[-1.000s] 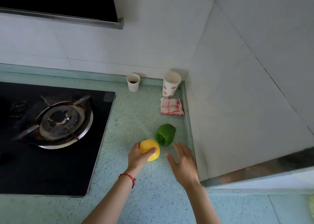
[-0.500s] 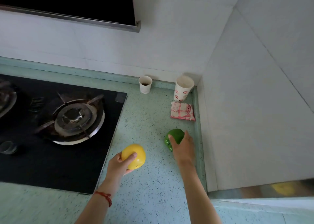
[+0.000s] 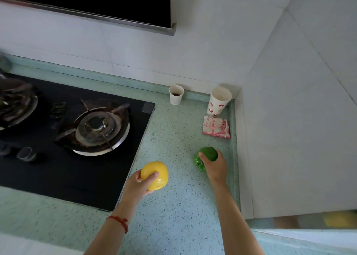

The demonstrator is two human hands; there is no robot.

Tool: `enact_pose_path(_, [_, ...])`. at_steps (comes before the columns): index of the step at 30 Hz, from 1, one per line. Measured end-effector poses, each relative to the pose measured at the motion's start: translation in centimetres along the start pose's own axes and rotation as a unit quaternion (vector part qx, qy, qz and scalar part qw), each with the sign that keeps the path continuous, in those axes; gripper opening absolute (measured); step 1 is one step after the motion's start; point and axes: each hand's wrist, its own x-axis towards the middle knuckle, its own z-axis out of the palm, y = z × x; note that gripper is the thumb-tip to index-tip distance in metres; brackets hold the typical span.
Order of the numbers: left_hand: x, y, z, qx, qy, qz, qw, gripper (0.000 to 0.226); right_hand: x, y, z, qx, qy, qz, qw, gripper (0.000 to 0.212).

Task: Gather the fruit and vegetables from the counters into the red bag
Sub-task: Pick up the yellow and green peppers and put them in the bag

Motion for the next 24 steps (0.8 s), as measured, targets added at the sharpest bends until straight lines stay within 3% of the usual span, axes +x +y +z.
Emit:
enact_pose_path(14, [-2.4, -0.8, -4.5, -0.027, 0.072, 0.01, 0.997, 0.047, -5.7, -1.3, 2.1, 0.124, -0.132, -0.026, 0.983, 0.07])
enact_pose_path(24, [-6.5, -3.6, -12.1, -0.108, 0.183, 0.007, 0.977, 0.052, -11.6, -3.5, 7.3, 0.153, -0.254, -0.072, 0.952, 0.062])
